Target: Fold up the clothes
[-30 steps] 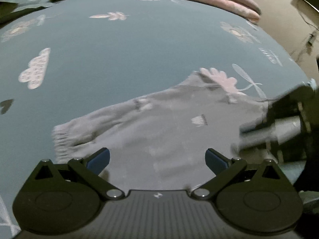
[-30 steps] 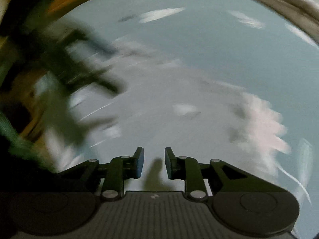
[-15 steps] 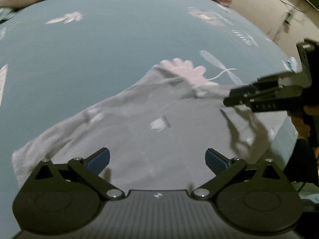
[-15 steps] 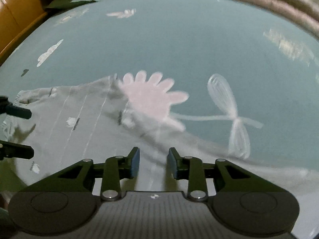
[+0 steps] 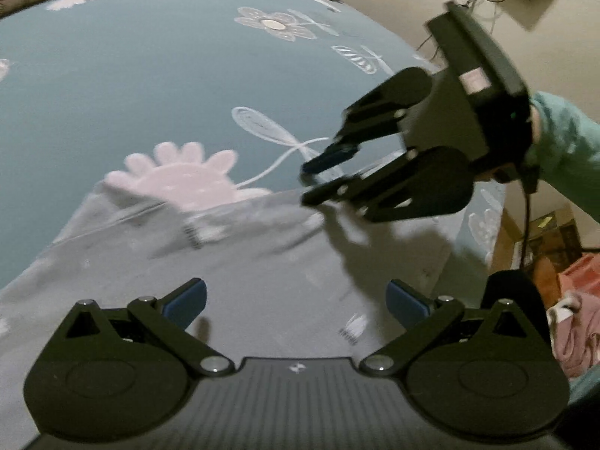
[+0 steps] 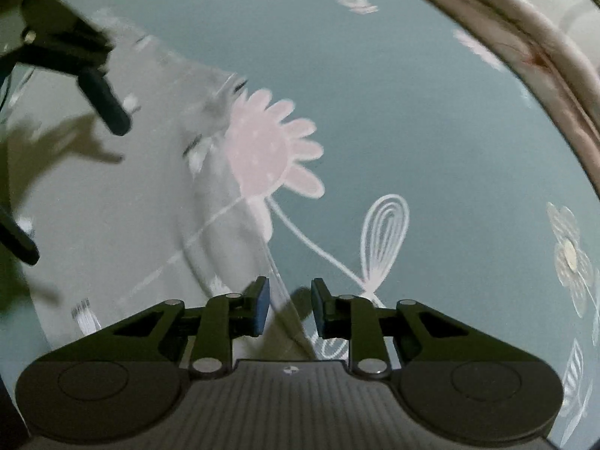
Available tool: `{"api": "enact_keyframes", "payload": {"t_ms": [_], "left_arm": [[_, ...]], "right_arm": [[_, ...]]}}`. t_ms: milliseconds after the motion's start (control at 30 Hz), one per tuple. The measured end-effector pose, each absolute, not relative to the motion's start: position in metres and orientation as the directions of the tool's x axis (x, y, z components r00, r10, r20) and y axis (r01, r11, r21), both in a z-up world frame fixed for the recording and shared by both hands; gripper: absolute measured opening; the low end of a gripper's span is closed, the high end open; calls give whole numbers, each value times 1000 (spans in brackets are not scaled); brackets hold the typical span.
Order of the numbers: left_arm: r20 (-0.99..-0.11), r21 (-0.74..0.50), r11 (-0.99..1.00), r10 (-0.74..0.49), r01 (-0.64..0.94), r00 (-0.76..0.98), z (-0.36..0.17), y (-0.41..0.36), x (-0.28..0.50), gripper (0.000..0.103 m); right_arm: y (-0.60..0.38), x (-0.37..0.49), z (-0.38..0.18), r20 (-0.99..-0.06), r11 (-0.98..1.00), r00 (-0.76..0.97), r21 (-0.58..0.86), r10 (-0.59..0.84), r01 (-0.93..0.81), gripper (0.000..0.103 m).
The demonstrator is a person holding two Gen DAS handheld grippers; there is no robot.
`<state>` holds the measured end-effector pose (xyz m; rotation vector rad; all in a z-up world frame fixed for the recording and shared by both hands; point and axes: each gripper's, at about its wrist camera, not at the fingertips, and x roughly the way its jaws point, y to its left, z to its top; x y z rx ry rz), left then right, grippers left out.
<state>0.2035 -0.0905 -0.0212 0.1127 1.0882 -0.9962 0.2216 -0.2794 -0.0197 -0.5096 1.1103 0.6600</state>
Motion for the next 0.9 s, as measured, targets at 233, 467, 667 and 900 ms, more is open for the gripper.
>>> {"api": "enact_keyframes", "payload": {"t_ms": [233,467,667,900], "left_arm": [[-818,-354,603,-570,715,76,-31,-115,201,101],[-847,-330,633,-526,700,77,-42,-120,200,101],[-850,-320,657,-518,682,100,-48,-127,189,102],[-843,-330,653,-528,682,98,-51,-123,185,102]], "right_arm": [[-299,216,-13,-889,645,267,42,373,-763,3],[-315,202,8,-843,595,190,178,503,-784,3],[-309,196,-20,-853,554,53,288,519,-781,3],[-312,208,-9,-842,602,77,315,534,-734,11]]}}
